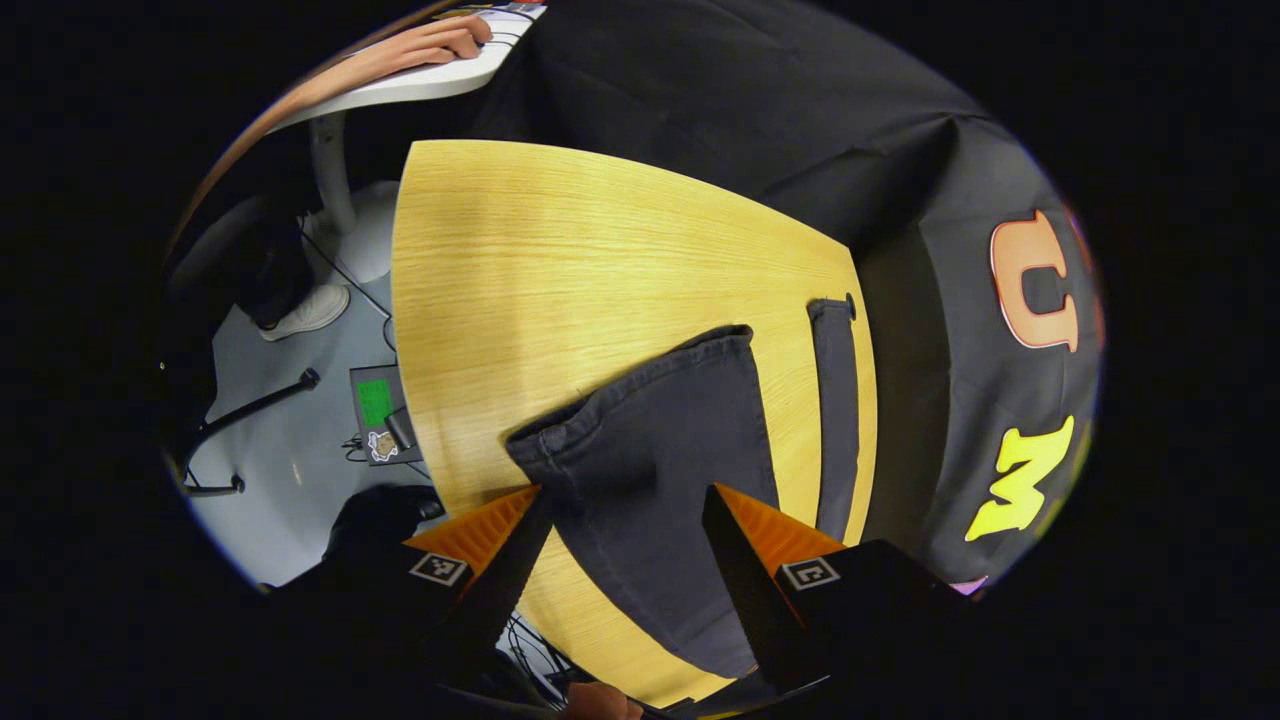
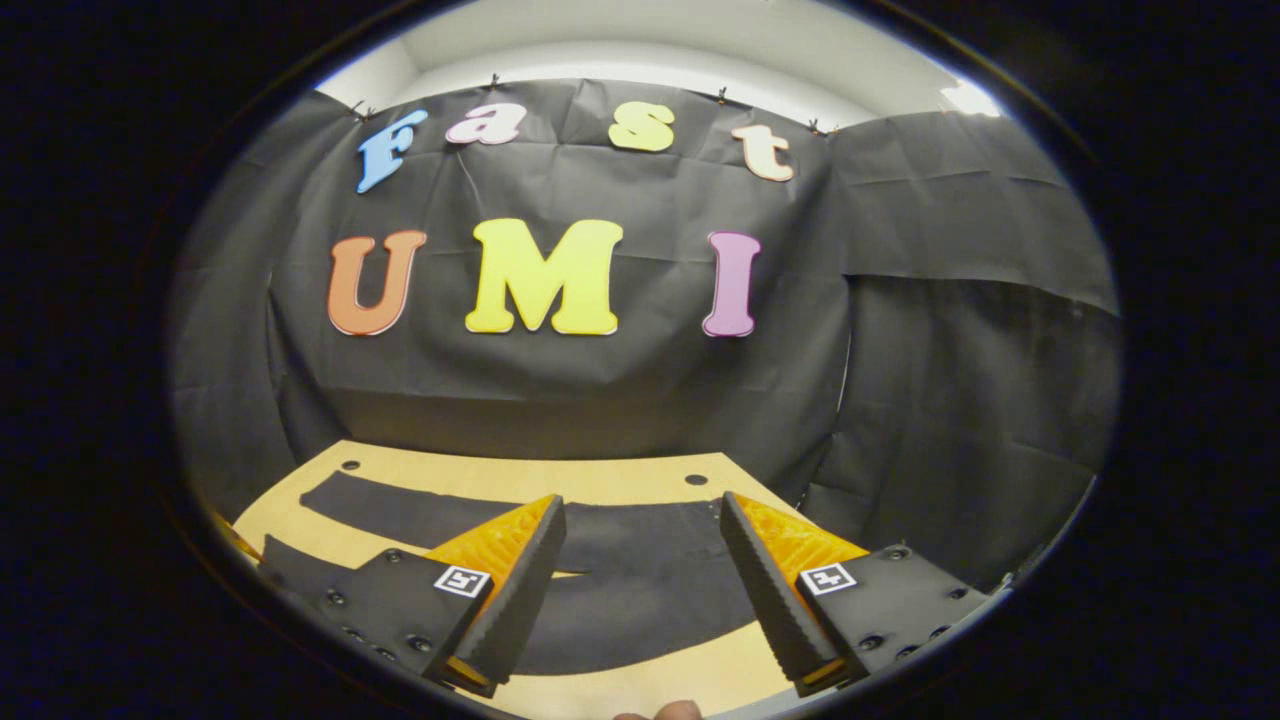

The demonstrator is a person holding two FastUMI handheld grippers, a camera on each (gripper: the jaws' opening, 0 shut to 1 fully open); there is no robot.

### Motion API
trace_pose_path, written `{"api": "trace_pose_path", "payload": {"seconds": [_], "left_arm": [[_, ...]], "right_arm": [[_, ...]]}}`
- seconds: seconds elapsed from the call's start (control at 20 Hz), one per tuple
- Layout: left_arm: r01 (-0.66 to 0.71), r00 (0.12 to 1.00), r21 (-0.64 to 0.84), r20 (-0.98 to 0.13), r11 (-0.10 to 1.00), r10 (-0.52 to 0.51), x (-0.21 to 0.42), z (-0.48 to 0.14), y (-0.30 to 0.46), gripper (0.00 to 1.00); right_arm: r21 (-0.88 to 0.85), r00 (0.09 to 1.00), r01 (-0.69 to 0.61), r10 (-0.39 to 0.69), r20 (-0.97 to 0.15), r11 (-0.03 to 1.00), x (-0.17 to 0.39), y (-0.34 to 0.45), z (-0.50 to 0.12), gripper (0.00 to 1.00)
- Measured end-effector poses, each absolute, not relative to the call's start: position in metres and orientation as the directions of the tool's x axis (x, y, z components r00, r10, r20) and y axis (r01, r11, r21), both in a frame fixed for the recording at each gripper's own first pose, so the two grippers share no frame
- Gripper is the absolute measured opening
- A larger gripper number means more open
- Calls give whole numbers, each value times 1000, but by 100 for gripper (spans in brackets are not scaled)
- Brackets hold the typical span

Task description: Grasp the waist and the cuffs of the jeans and fold them to make the two legs overlap; first hold the waist and fold one-third of the jeans toward the cuffs, then hold the cuffs and fold the remaining one-third in the same direction to finish folding.

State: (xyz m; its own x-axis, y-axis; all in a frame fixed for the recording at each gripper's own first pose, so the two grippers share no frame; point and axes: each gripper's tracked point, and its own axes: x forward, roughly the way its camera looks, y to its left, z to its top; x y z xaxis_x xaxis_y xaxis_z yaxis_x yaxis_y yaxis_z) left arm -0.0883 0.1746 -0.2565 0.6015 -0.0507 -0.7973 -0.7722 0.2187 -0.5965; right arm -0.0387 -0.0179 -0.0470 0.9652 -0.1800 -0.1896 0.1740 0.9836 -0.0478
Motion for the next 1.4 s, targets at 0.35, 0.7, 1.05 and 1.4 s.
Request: {"api": "trace_pose_path", "payload": {"seconds": [0.35,0.7,1.05,1.4], "left_arm": [[-708,682,-679,-729,194,-64,-74,-266,176,78],[-697,702,-704,-709,134,-71,-79,-276,180,11],[-716,692,-695,-719,56,-66,-78,-277,181,4],[-739,673,-674,-737,-6,-56,-76,-276,181,4]], "right_arm": [[-36,936,236,-238,-258,971,-48,-28,-68,96],[106,907,314,-266,-327,943,-21,-99,-77,96],[396,661,586,-135,-738,706,24,-210,-210,98],[386,464,759,-20,-886,524,31,-251,-294,97]]}}
